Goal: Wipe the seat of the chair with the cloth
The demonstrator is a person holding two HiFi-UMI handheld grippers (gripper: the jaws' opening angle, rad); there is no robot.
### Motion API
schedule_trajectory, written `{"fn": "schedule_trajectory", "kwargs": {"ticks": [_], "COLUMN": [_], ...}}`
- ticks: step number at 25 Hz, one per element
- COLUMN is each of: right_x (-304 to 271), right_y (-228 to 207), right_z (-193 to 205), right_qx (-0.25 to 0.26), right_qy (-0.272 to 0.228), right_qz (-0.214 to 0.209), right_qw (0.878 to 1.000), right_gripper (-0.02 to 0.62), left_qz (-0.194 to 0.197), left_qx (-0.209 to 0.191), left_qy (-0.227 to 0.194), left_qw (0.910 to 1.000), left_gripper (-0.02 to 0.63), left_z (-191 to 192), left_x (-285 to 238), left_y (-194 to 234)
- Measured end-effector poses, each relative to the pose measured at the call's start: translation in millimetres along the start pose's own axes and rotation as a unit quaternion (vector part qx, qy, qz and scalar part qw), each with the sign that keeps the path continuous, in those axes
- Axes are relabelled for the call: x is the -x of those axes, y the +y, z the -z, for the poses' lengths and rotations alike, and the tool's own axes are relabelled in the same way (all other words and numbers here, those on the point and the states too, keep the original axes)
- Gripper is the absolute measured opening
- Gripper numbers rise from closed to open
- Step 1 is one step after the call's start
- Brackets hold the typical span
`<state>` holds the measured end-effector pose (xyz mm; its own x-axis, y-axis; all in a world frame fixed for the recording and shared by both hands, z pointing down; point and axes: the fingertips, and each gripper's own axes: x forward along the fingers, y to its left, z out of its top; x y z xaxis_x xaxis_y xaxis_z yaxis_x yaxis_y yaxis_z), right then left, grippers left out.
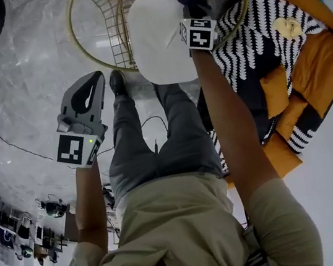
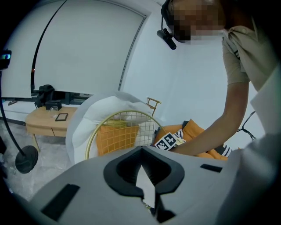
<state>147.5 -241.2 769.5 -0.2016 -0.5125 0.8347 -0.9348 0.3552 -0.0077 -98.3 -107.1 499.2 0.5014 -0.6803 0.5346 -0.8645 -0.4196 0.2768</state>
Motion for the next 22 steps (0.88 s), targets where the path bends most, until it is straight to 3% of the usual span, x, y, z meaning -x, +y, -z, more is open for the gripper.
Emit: {"fn": "schedule_trajectory", "kwargs": {"ticks": [4,7,11,15,19,22], "right_x": [-21.5,-22.0,-9.6,-4.9,3.3,16.7], "right_y": [92.4,167.5,201.7,155.3,54.6,-15.6], "right_z": [8.1,20.6,33.8,41.4,49.8,56.3], "right_qx": [0.020,0.061,0.089,0.087,0.047,-0.003], "right_qy": [0.042,0.068,0.077,0.072,0.068,0.070], "right_qz": [-0.092,-0.181,-0.218,-0.182,-0.082,0.004], "right_qw": [0.995,0.979,0.969,0.977,0.993,0.998], "right_gripper": [0.051,0.052,0.051,0.052,0.052,0.052], "left_qz": [-0.002,0.000,0.008,0.017,0.027,0.030], "left_qx": [0.006,0.006,-0.002,-0.004,-0.004,-0.003], "left_qy": [0.009,0.013,0.011,0.011,0.010,0.012], "left_qw": [0.9999,0.9999,0.9999,0.9998,0.9996,0.9995], "left_gripper": [0.015,0.015,0.015,0.015,0.015,0.015], "left_z": [11.3,12.2,4.5,-1.7,-4.3,-2.9], "left_x": [1.3,-2.0,-9.2,-18.7,-25.3,-27.1], "left_y": [6.9,6.9,2.8,-2.4,-7.7,-8.1]}}
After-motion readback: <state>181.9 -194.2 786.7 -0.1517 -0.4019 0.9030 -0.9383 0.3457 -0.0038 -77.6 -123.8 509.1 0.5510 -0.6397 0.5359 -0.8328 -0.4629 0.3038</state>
